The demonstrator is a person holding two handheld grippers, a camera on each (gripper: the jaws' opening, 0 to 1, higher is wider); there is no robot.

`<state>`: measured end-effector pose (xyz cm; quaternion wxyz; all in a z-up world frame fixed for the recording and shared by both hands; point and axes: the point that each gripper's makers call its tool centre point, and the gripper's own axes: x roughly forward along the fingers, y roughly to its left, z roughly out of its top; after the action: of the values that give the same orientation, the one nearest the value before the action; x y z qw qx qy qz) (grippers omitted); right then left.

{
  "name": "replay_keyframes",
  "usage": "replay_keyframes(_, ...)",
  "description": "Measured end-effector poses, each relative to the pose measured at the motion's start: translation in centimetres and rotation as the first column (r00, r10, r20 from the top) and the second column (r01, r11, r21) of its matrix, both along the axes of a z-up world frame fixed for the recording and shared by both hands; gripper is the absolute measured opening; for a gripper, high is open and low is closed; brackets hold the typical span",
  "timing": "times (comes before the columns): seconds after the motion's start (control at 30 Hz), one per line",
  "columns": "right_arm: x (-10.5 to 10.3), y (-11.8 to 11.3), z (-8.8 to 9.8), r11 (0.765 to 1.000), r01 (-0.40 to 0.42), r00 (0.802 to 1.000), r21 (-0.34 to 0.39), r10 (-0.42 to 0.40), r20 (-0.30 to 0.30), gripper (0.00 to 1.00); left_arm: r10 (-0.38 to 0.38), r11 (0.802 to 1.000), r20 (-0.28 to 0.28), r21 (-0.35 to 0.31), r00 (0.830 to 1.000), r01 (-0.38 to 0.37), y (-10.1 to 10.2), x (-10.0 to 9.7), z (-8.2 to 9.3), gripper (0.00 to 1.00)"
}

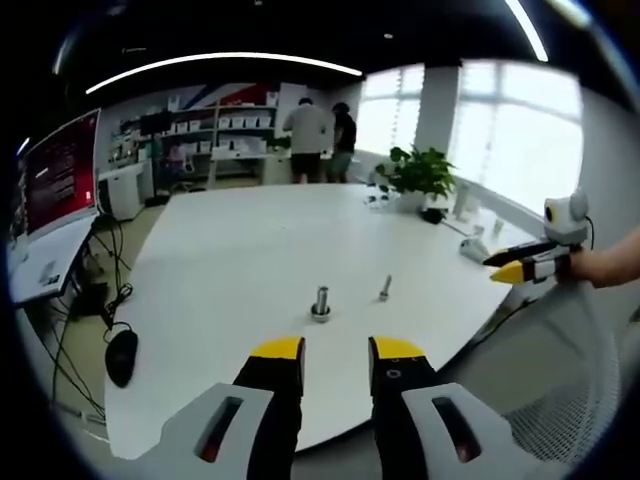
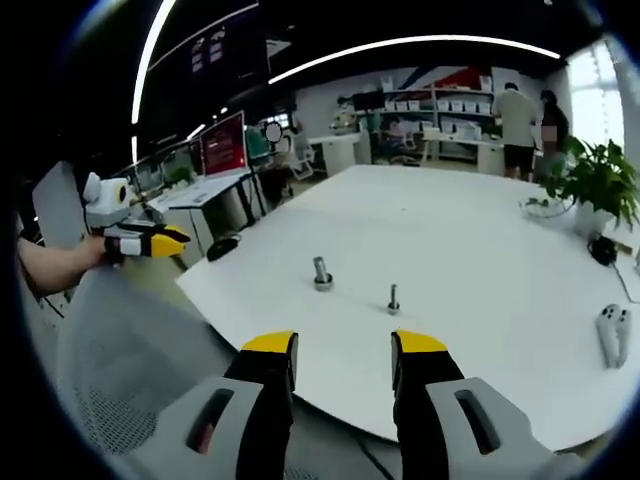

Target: Place the washer onto the threaded stud by aligning its center hole with the stud, sliding it down to the base, and recovering from edge contact or off-axis alignment until the washer reaches the visible bottom stop.

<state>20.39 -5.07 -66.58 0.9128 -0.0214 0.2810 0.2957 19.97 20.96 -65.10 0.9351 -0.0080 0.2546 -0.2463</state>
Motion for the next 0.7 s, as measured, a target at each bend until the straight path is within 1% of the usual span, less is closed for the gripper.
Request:
replay_keyframes(0.1,-0.3,0.3,-0.1,1.0,-0.016,1.0,0.007,0.016,-0.014,0.39,-0.004,1.0,-0.054,0.024,0.999,0.005,0.0,-0.3,-1.1,0.27)
replay_keyframes(0.2,-0.4,0.4,-0.1,1.0,-0.024,1.0,0.013,0.024,-0.017,0.38,-0.02,0.999,-0.089,0.043,0.996,0.024,-0.2,-0.5,-1.8,0.28)
replay_keyframes(0.27,-0.2,0.2,0.0,1.0,-0.008,1.0,0.018,0.009,-0.016,0.37,-0.024,0.998,-0.106,0.055,0.994,0.03,-0.3,-0.7,-2.2,0.27)
replay_keyframes(0.33,-0.1,-0.2,-0.1,1.0,0.012,1.0,0.017,-0.012,-0.021,0.37,-0.017,0.998,-0.109,0.066,0.994,0.024,-0.1,-0.7,-2.3,0.27)
replay_keyframes(0.47,0.1,-0.6,-0.3,0.999,0.032,0.999,0.002,-0.032,-0.019,0.39,0.005,0.998,-0.103,0.057,0.995,0.001,0.3,-0.4,-2.0,0.28)
replay_keyframes(0.53,0.1,-0.6,-0.2,1.0,0.028,0.999,0.001,-0.028,-0.016,0.4,0.021,0.998,-0.087,0.054,0.996,-0.016,0.6,-0.2,-1.7,0.27)
replay_keyframes(0.6,-0.1,-0.2,0.0,1.0,0.006,1.0,0.02,-0.006,-0.009,0.39,0.025,0.999,-0.083,0.047,0.996,-0.021,0.6,-0.2,-1.6,0.28)
replay_keyframes(0.7,-0.1,-0.1,0.1,1.0,0.001,1.0,0.023,-0.001,0.0,0.39,0.025,0.998,-0.08,0.061,0.996,-0.02,0.6,-0.2,-1.7,0.27)
